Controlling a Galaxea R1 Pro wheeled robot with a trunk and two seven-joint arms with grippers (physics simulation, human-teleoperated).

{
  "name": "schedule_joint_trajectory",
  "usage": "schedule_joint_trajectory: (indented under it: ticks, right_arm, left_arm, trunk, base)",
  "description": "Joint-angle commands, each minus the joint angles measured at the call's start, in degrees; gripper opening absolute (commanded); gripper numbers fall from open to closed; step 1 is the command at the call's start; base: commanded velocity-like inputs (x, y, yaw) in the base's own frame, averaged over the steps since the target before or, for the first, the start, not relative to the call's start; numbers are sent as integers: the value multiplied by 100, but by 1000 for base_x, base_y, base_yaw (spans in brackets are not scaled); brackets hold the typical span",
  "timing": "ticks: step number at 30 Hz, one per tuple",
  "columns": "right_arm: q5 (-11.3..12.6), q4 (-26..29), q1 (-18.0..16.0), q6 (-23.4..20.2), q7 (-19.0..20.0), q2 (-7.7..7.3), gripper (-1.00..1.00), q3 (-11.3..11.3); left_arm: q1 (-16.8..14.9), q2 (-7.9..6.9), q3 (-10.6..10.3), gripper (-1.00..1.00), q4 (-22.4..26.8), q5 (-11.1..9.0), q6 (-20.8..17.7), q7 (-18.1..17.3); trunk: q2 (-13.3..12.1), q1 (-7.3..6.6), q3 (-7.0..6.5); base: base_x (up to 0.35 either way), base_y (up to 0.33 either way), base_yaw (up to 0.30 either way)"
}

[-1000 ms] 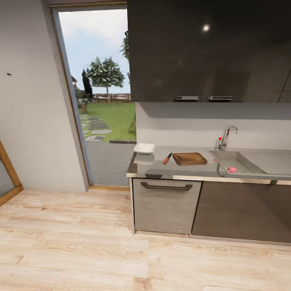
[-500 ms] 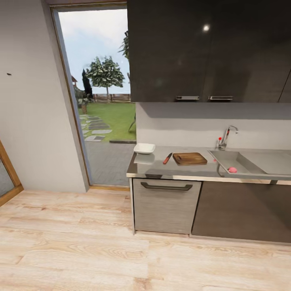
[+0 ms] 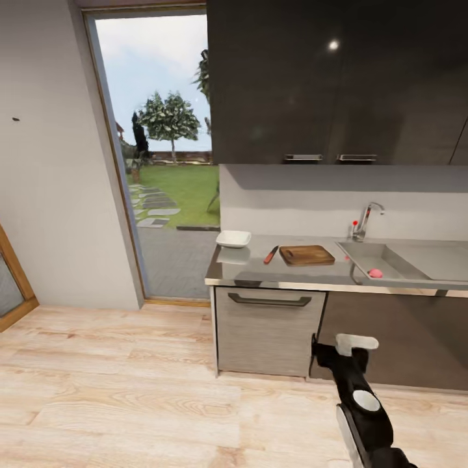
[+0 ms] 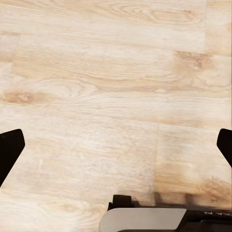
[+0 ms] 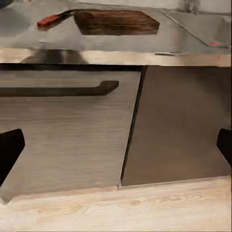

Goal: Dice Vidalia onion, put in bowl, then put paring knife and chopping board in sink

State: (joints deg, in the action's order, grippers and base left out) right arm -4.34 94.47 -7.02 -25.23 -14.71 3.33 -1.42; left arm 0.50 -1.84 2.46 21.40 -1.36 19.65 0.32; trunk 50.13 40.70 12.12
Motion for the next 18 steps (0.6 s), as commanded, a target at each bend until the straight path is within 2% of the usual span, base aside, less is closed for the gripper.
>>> schedule_joint_trajectory:
  ticks: [1, 9, 10, 17, 18]
  right_arm:
    - [-42, -118, -74, -109, -15, 1, 100, -7]
    - [-75, -105, -1071, -879, -17, 9, 100, -7]
    - [-75, -105, -1284, -1029, -17, 29, 100, -7]
    - [-131, -156, -2186, -1650, -12, 242, 100, -12]
    - [-145, -206, -2476, -1846, -8, 271, 100, -9]
  left_arm:
    - [3, 0, 1, 100, 9, -14, 7, 3]
    - [3, 0, 0, 100, 5, -15, 4, 3]
    - [3, 1, 0, 100, 5, -17, 4, 3]
    - [3, 0, 0, 100, 4, -15, 4, 3]
    - [3, 4, 0, 100, 4, -14, 4, 3]
  trunk:
    - [6, 1, 8]
    - [6, 1, 8]
    - [6, 1, 8]
    - [6, 1, 8]
    - [6, 1, 8]
  base:
    - [0, 89, 0]
    - [0, 92, 0]
    - [0, 92, 0]
    - [0, 108, 0]
    - [0, 219, 0]
